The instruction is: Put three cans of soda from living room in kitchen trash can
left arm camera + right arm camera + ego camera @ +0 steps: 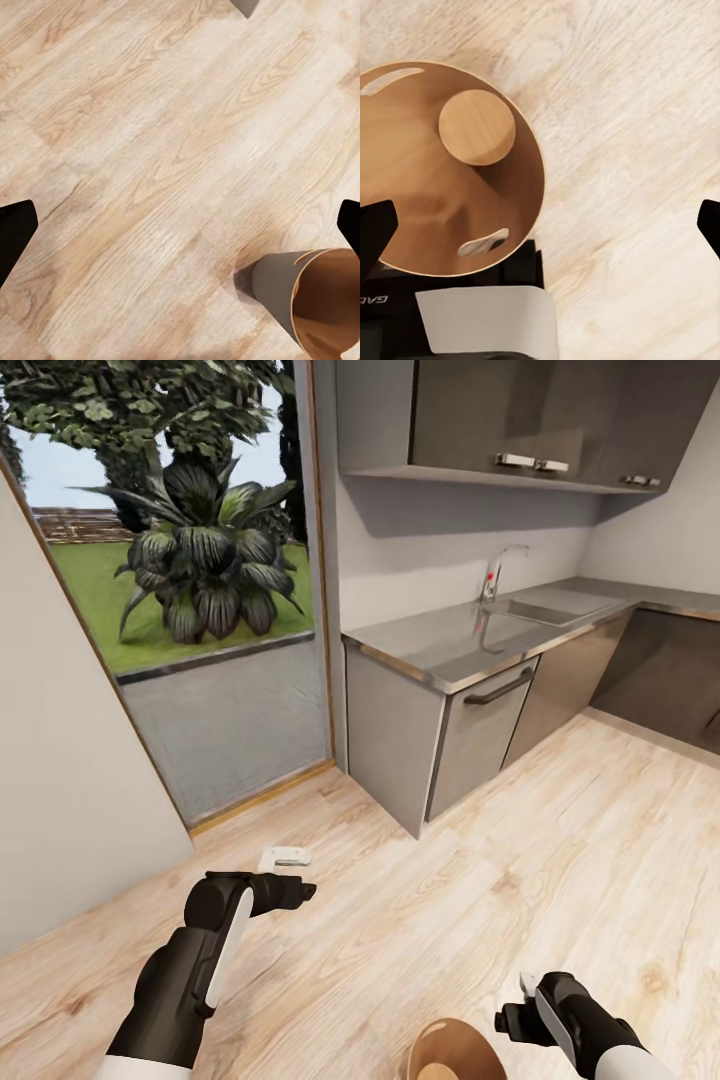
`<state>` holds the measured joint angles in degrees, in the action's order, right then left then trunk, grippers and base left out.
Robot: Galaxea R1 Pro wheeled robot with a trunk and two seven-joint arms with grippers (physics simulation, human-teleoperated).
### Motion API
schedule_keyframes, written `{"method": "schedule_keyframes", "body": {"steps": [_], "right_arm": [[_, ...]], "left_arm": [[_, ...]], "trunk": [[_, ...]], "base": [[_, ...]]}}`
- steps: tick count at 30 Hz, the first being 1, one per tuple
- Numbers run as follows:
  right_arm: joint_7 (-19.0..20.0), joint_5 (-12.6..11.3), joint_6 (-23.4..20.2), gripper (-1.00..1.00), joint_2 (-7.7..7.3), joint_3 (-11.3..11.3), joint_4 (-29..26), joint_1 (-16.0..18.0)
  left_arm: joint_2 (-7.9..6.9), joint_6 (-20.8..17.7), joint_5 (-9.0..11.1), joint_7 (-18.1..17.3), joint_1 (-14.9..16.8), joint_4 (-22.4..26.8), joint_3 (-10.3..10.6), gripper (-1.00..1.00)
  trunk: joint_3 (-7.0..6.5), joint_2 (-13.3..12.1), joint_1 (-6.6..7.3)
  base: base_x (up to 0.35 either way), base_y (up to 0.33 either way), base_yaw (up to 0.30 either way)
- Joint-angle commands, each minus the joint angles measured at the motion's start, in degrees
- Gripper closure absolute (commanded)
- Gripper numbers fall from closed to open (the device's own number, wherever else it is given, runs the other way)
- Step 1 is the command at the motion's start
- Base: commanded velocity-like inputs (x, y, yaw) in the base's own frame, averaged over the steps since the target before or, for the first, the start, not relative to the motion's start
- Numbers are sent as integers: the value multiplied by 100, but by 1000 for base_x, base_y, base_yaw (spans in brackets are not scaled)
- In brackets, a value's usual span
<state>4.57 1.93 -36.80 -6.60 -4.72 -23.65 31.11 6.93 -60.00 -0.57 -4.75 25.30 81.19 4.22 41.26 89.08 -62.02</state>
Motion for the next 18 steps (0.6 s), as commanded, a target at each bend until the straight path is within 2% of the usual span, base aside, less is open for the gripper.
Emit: {"method": "schedule_keyframes", "body": {"steps": [1, 4, 12, 18], "right_arm": [[0, 0, 0, -100, -5, -1, 0, 0], [0, 0, -1, -100, -24, -2, 0, 0], [-4, 8, -2, -100, -25, 6, 49, 0], [-44, 11, -2, -100, -20, -5, 411, 0]], "left_arm": [[0, 0, 0, 0, 0, -1, 0, -100], [1, 0, 0, 0, -5, 0, 0, -100], [1, 0, 13, 0, -2, 2, 0, -100], [1, 0, 14, 0, -3, 2, 0, -100]], "trunk": [[18, 42, -23], [72, 162, -89], [72, 162, -89], [72, 162, -89]], "base": [[0, 0, 0], [0, 0, 0], [0, 0, 0], [0, 0, 0]]}}
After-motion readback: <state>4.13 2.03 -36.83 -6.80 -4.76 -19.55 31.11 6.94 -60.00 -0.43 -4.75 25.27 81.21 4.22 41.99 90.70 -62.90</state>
